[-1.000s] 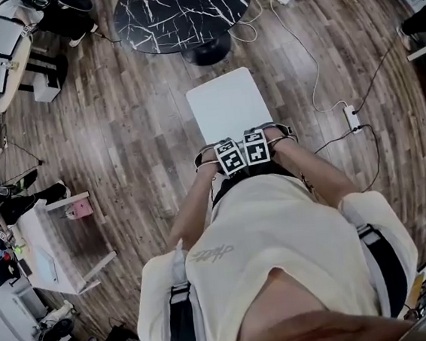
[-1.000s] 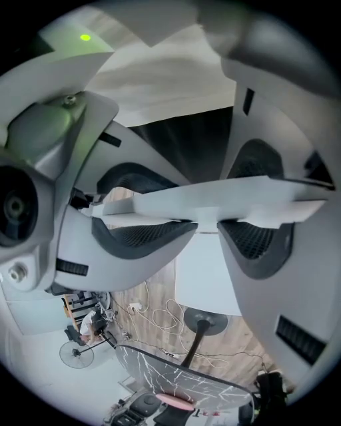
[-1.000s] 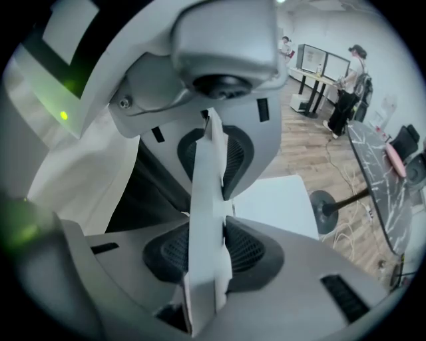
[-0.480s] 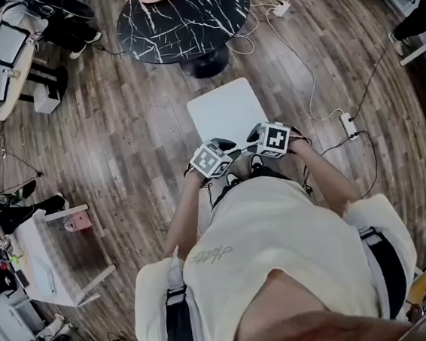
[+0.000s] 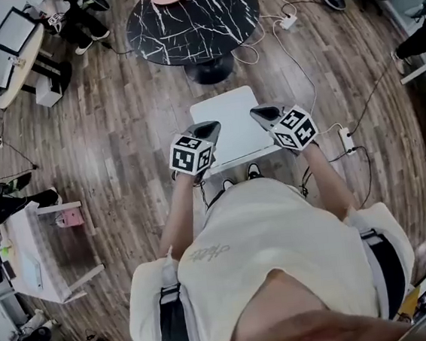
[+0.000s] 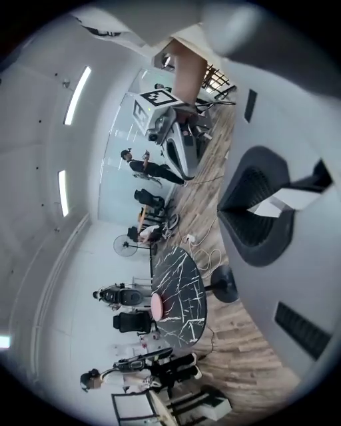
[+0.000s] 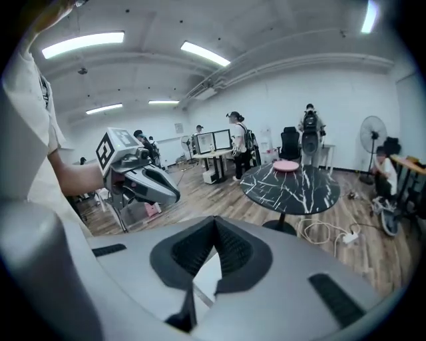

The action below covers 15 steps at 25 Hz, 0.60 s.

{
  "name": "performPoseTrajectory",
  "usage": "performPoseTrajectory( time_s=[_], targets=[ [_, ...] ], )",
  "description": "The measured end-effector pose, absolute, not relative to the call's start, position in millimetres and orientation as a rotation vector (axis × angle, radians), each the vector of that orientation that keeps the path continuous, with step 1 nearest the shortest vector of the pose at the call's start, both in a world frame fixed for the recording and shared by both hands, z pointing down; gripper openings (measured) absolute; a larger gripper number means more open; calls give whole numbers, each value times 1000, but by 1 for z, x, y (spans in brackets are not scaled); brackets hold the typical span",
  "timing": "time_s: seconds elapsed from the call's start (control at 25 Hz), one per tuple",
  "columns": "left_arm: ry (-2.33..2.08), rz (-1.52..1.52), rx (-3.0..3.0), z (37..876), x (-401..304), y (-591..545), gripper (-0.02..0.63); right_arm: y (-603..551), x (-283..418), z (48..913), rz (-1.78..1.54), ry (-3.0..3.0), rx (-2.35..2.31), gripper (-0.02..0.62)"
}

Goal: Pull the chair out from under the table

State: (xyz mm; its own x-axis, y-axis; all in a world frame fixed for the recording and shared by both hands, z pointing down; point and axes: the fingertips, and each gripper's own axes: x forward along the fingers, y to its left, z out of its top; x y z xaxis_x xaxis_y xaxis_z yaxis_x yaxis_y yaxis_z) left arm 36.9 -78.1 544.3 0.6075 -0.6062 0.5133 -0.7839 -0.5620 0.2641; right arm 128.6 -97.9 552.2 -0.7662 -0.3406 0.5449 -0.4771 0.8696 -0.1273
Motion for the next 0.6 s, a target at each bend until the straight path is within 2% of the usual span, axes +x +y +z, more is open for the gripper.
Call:
performPoseTrajectory(
  time_s=[0.24,0.6],
  targets=[
    [-1394,422,2392,485,1,-101,17,-120,125,495,254,-2617,764,5],
    [-1555,295,2459,420,-18,-122,17,-129,110,424,98,-2737,814,5]
  ],
)
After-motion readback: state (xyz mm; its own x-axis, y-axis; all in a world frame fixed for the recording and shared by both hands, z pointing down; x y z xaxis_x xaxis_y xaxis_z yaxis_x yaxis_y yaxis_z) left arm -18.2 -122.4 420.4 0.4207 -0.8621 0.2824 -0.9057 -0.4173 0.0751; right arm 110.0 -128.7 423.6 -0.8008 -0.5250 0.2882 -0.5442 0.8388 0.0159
